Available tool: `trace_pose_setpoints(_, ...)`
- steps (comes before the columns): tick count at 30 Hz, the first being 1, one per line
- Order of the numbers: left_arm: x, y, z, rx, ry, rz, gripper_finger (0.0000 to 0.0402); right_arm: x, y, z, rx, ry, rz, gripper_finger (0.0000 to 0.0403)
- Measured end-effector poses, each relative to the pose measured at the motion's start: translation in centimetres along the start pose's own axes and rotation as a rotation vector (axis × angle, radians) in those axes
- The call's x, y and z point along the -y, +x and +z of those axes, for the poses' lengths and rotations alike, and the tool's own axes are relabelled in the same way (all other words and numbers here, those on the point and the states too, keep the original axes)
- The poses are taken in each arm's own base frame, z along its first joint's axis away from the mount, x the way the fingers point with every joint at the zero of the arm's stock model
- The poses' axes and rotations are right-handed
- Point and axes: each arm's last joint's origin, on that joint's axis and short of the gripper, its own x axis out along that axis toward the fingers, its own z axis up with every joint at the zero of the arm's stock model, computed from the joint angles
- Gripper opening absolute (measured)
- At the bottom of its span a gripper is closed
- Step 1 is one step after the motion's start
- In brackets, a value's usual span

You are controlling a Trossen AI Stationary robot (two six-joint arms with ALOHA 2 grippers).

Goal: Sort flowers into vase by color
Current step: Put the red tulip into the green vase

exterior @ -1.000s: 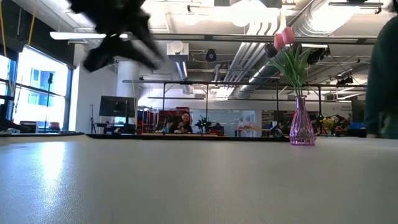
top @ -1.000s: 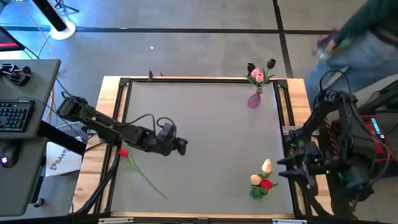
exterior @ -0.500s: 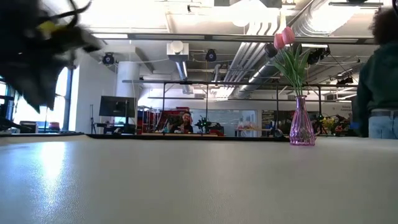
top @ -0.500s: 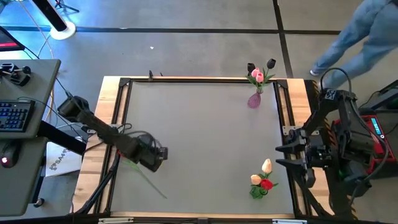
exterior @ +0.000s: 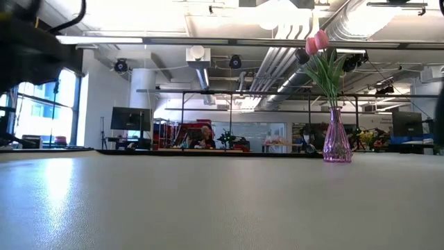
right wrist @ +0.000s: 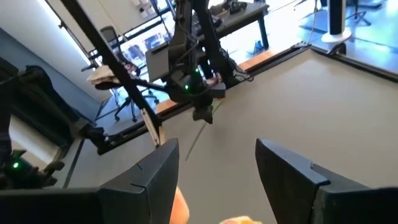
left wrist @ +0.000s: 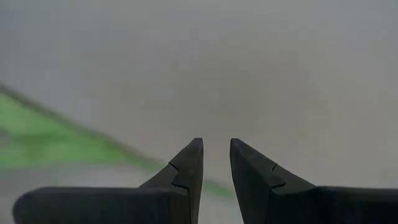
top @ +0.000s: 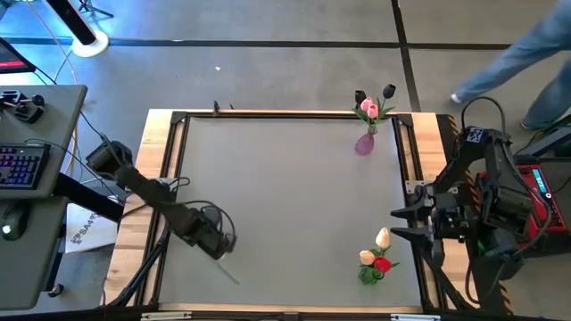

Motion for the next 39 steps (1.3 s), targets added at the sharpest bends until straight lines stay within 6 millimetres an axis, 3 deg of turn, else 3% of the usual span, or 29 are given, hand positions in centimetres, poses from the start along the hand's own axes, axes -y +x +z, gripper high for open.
trace_pose_setpoints(4,-0.4,0.0,-0.9,-0.03,0.217,0.012,0.0067,0.0,0.0,0.0,-0.011,0.0,0.003,0.0199)
trace_pose_setpoints(12,-0.9,-0.1,-1.8,-0.144,0.936,0.009,0.0067,0.0,0.3,0.1,0.005,0.023,-0.013,0.0199)
trace_pose_setpoints(16,-1.5,-0.1,-1.9,-0.151,1.191,0.043,0.0071,0.1,0.5,0.2,-0.001,0.1,-0.019,0.0199)
trace_pose_setpoints(28,-2.9,1.2,-1.2,-0.199,1.483,0.086,0.0148,-1.5,1.6,-1.1,0.0,0.096,-0.035,0.0199)
trace_pose_setpoints(33,-2.8,1.4,-0.9,-0.113,1.551,0.125,0.0147,-2.0,2.2,-1.5,0.027,0.108,-0.05,0.0199)
trace_pose_setpoints(39,-2.3,2.9,-1.3,-0.191,1.713,0.122,0.0125,-2.5,3.0,-1.6,0.035,0.14,-0.061,0.0199)
